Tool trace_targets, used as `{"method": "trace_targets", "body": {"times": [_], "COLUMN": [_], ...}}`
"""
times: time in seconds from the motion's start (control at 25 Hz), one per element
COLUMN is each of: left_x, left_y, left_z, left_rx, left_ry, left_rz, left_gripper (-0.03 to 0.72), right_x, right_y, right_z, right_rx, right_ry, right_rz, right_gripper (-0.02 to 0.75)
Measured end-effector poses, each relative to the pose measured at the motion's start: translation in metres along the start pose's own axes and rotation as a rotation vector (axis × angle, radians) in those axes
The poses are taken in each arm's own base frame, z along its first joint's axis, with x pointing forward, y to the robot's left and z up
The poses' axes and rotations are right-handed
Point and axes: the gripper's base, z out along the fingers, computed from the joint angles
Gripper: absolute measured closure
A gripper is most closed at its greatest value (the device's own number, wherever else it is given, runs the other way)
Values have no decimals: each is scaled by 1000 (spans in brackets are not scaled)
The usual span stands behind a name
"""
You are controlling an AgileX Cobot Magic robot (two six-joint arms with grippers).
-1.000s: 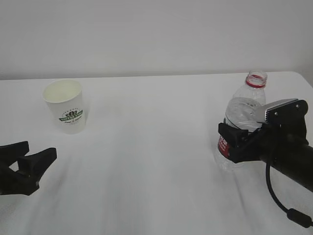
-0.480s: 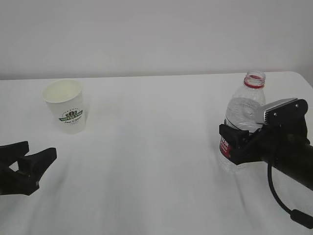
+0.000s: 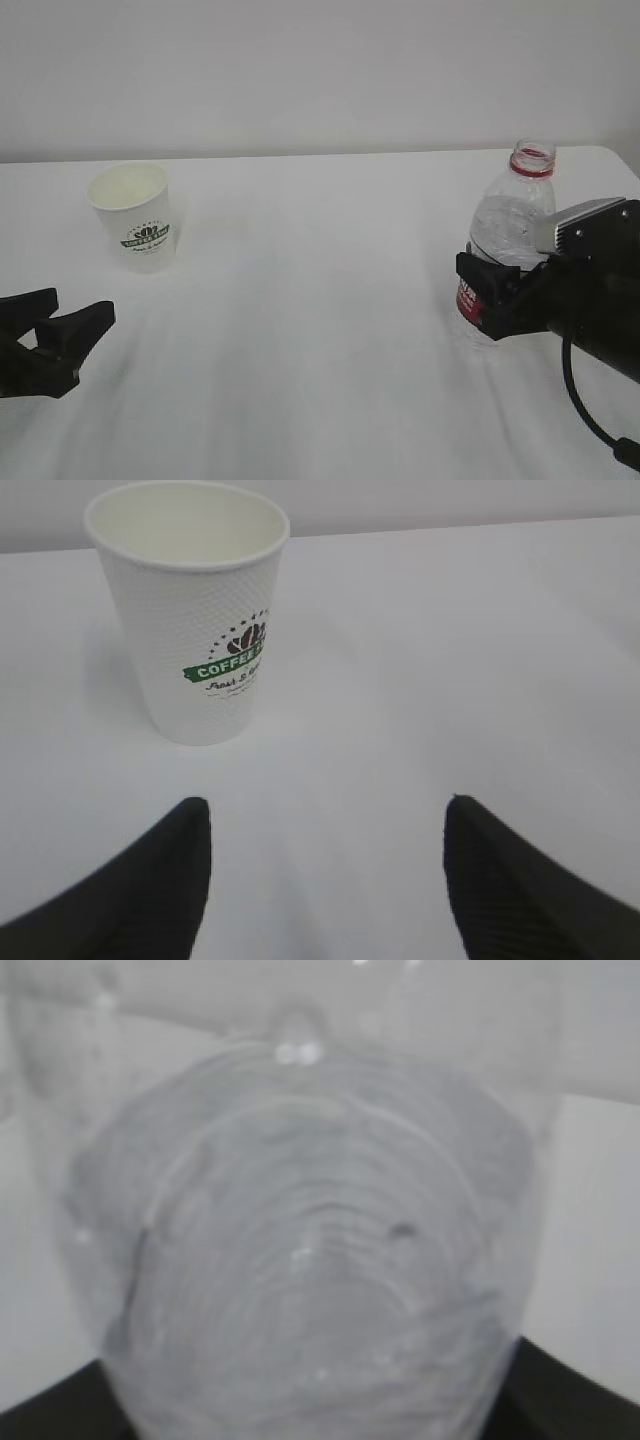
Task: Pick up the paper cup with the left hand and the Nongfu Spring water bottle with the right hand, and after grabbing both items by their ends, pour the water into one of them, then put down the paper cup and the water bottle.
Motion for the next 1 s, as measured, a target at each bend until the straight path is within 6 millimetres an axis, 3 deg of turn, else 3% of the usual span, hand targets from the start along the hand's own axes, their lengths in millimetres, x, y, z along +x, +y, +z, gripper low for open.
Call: {"method": "trace_targets", "body": {"times": [0.28, 0.8, 1.0], "left_x": [0, 0, -9], "left_y": [0, 0, 5], "left_z": [0, 0, 8], "left_rx": [0, -2, -53], "left_ry": [0, 0, -47], "left_rz": [0, -1, -23], "left_gripper": [165, 165, 164], "right_x": [-11, -13, -21], "right_y": [3, 6, 6], "right_z": [-18, -43, -49], "right_rx": [4, 29, 32], "right_ry": [-39, -50, -72], "right_rz": [1, 74, 94], "right_gripper": [290, 290, 290]}}
